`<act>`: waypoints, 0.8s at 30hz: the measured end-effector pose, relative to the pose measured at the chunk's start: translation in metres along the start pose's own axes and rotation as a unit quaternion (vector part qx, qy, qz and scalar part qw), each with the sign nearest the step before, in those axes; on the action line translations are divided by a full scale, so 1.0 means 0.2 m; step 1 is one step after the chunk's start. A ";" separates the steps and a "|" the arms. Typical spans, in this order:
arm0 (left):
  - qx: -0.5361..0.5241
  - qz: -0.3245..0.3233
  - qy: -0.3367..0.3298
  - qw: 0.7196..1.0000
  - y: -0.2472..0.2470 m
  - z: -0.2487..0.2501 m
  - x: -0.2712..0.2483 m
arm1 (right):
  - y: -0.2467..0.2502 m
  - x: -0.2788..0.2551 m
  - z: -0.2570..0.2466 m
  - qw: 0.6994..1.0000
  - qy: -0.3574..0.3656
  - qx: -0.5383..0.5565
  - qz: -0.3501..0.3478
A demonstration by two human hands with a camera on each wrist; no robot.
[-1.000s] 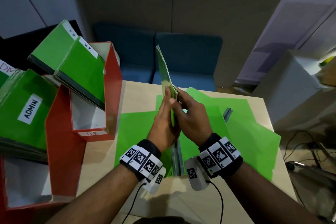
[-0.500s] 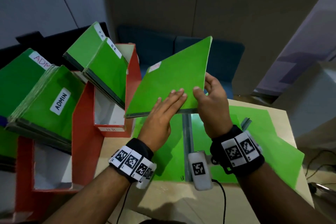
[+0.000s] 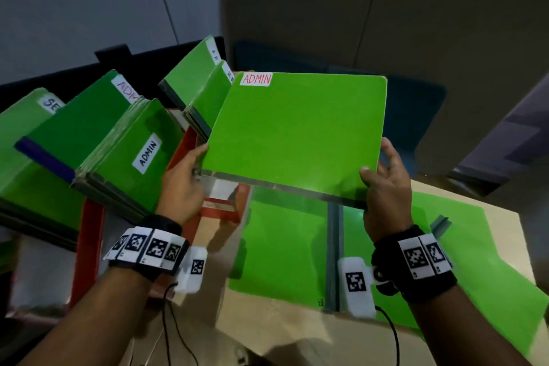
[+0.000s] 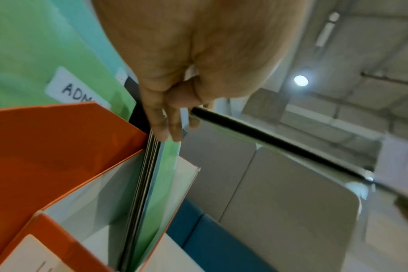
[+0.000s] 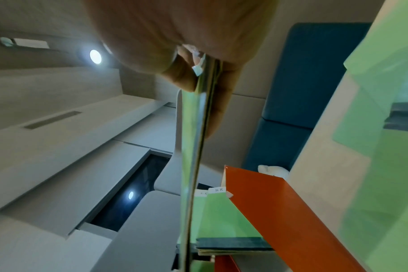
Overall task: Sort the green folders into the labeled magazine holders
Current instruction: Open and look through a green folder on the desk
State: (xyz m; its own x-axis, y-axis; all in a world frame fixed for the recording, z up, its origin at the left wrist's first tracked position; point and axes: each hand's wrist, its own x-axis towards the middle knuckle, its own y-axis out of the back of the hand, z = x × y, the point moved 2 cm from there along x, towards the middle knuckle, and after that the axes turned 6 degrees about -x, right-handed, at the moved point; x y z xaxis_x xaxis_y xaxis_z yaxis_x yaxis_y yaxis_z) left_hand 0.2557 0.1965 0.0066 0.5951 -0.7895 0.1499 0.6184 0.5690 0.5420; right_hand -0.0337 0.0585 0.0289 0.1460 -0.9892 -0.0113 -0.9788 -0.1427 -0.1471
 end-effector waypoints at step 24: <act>0.179 0.373 -0.117 0.903 1.31 0.10 -0.33 | -1.57 -0.26 0.43 0.880 0.099 -0.286 -0.367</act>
State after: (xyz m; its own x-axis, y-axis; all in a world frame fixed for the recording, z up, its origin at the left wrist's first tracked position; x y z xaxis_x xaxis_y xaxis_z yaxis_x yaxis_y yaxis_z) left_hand 0.3692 0.3929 0.1559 0.6269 -0.2678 0.7316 -0.1407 0.8847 0.4444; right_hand 0.2784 0.1577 -0.0096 0.7966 -0.6015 0.0603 -0.5517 -0.6825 0.4795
